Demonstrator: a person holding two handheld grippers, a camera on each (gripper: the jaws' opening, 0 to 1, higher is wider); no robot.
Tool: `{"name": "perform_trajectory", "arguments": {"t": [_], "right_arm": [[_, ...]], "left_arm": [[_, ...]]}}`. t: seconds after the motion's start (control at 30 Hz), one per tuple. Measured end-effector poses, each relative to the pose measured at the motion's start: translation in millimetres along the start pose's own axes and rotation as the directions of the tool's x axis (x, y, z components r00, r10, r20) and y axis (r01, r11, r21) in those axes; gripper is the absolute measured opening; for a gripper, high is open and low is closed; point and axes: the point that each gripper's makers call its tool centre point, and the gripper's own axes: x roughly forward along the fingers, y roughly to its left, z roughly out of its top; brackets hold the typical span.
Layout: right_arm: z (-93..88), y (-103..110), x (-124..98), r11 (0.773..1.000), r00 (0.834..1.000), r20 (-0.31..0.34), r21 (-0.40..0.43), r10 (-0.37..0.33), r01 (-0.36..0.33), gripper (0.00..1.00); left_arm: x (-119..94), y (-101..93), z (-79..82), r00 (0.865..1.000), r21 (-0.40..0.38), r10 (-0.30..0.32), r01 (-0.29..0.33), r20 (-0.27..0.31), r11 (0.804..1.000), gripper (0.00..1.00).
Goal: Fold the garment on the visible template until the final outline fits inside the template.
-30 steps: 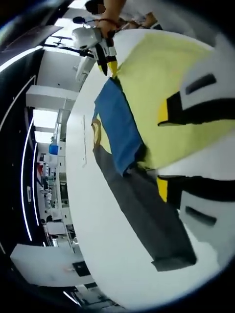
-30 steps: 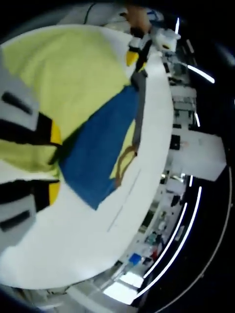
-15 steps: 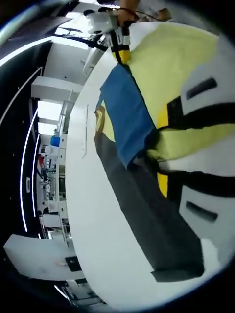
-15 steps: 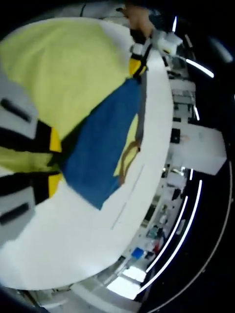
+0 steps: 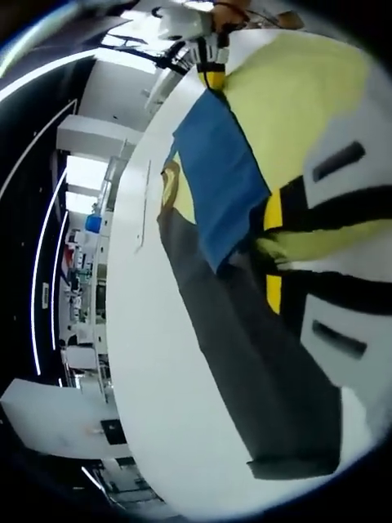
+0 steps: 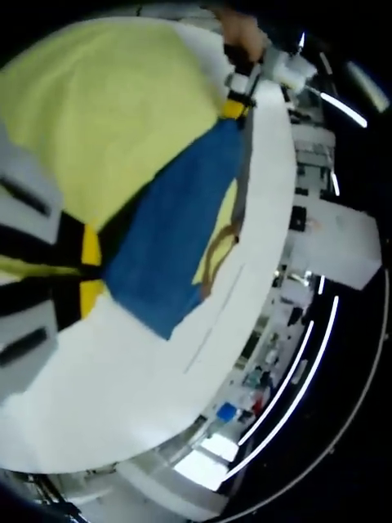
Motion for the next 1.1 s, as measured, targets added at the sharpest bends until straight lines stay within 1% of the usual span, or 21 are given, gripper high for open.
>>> {"name": "perform_trajectory", "arguments": {"t": [0.07,0.23,0.3,0.43,0.57,0.67,0.77,0.83,1.07,1.1], "right_arm": [[-0.9,-3,0,1.0,1.0,-0.002,-0.001,-0.012,0.012,0.0],[-2.2,-8,-2,0.999,1.0,-0.004,0.028,-0.022,0.022,0.0],[-2.1,-11,-3,0.998,1.0,-0.003,0.047,-0.031,0.031,0.0],[-4.4,-14,-2,0.998,0.999,-0.015,0.058,-0.031,0.032,0.0],[-13.8,-23,-2,0.995,0.998,-0.048,0.091,-0.044,0.049,0.0],[-17.7,-27,-3,0.994,0.997,-0.061,0.097,-0.043,0.049,0.0],[-23.3,-30,-2,0.995,0.995,-0.088,0.084,-0.042,0.049,0.0],[-27.1,-36,-2,0.993,0.994,-0.102,0.103,-0.042,0.053,0.0],[-33.8,-39,-3,0.992,0.991,-0.127,0.11,-0.042,0.056,0.0],[-33.5,-39,-3,0.991,0.991,-0.125,0.121,-0.038,0.053,0.0]], "left_arm": [[2,-1.5,0.2,1.0,-0.009,0.002,-0.002,-0.006,1.0,0.04],[5,1.8,0.6,0.999,-0.002,0.021,-0.021,-0.024,1.0,0.01],[5,2.6,0.4,0.999,-0.001,0.027,-0.027,-0.026,1.0,0.01],[6,3.2,0.3,0.999,-0.011,0.033,-0.033,-0.027,0.999,0.01],[6,3.7,0.2,0.999,-0.017,0.04,-0.041,-0.032,0.999,0.0],[6,3.9,0.0,0.999,-0.019,0.042,-0.043,-0.034,0.999,0.0],[7,4.2,0.2,0.998,-0.018,0.043,-0.044,-0.034,0.999,0.0],[7,4.2,0.4,0.998,-0.021,0.045,-0.046,-0.035,0.999,0.0],[9,6.0,0.1,0.998,-0.019,0.043,-0.044,-0.037,0.999,0.0],[9,5.9,-0.1,0.998,-0.019,0.043,-0.043,-0.038,0.999,0.0]]}}
